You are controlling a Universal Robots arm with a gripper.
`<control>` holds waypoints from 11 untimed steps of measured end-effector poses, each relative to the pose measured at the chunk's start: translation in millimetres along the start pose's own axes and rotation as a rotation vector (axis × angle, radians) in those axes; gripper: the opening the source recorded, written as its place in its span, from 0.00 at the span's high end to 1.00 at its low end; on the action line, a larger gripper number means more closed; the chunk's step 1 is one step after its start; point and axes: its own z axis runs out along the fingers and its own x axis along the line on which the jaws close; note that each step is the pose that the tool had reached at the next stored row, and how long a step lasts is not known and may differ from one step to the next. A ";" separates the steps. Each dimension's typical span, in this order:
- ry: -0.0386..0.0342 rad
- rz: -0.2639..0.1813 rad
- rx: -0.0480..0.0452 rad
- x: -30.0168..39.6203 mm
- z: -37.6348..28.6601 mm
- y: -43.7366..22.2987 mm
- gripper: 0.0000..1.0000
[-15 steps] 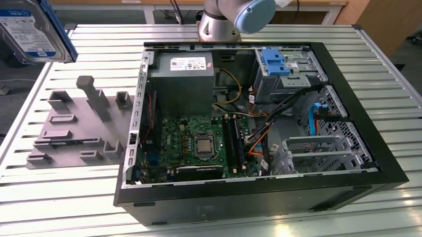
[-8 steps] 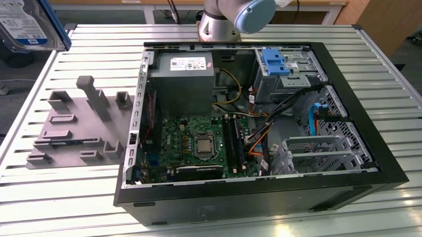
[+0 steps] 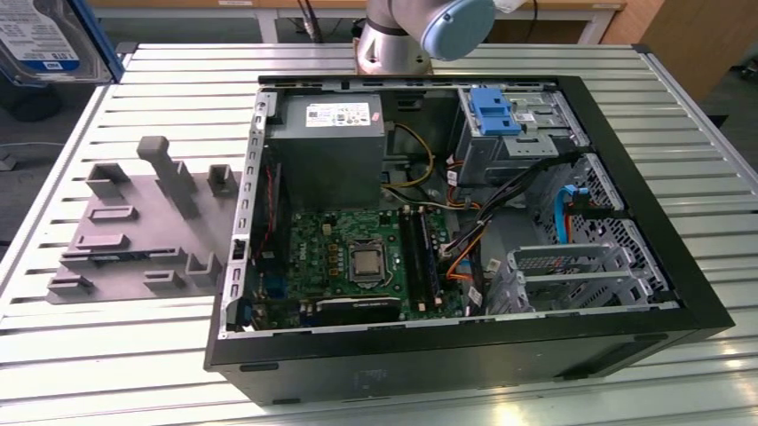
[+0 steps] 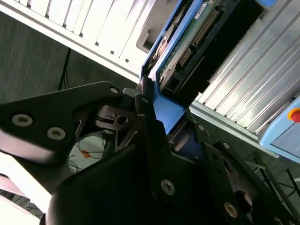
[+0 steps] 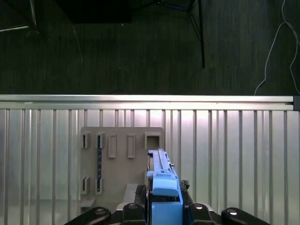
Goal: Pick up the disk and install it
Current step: 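Pick up the disk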
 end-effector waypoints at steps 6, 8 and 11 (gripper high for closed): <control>0.0000 0.000 -0.0002 0.0 -0.4 -4.8 0.64; 0.0000 0.000 -0.0001 -0.2 -0.4 -11.7 0.64; 0.0000 0.000 -0.0001 -0.3 -0.4 -23.5 0.64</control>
